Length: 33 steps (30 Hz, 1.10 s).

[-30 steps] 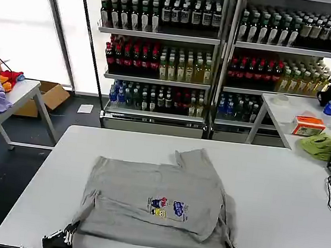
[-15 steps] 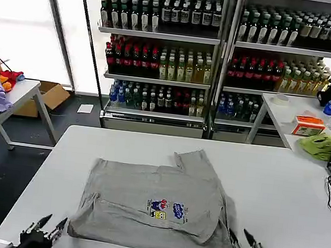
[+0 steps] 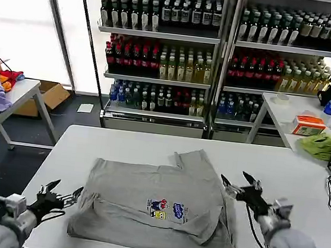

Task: Fold and organize the clothes.

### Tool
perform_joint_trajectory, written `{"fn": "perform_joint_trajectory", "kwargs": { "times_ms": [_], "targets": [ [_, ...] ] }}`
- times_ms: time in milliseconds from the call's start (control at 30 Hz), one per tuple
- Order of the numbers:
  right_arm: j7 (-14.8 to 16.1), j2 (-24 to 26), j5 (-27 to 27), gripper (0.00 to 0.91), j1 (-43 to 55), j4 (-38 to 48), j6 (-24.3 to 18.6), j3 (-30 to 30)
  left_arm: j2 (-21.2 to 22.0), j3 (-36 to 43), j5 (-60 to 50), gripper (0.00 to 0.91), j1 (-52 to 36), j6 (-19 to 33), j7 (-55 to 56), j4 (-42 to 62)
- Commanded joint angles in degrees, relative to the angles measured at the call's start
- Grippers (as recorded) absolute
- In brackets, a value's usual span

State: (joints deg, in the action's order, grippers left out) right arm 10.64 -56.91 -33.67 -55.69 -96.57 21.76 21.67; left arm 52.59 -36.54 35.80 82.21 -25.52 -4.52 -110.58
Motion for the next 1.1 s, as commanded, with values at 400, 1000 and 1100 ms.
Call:
{"fn": "perform_joint_trajectory", "kwargs": {
  "times_ms": [400,1000,1100],
  "targets": [
    [4.75,-14.43,7.85,0.907,27.30,35.33,2.12,-13.05,-1.23,24.11,2.56,0.907,-35.91,3.18,-2.67,33.24],
    [1.96,-20.23,13.18,0.000,27.83,39.04,3.88,-14.24,-0.26,25.98,3.11,0.907,-33.22,1.61,-3.69,30.46],
    [1.89,-20.16,13.08,0.000,27.64,39.02,4.18,-14.01,0.02,26.08,2.78,0.383,-32.26,1.57,-3.85,29.88]
  ]
}}
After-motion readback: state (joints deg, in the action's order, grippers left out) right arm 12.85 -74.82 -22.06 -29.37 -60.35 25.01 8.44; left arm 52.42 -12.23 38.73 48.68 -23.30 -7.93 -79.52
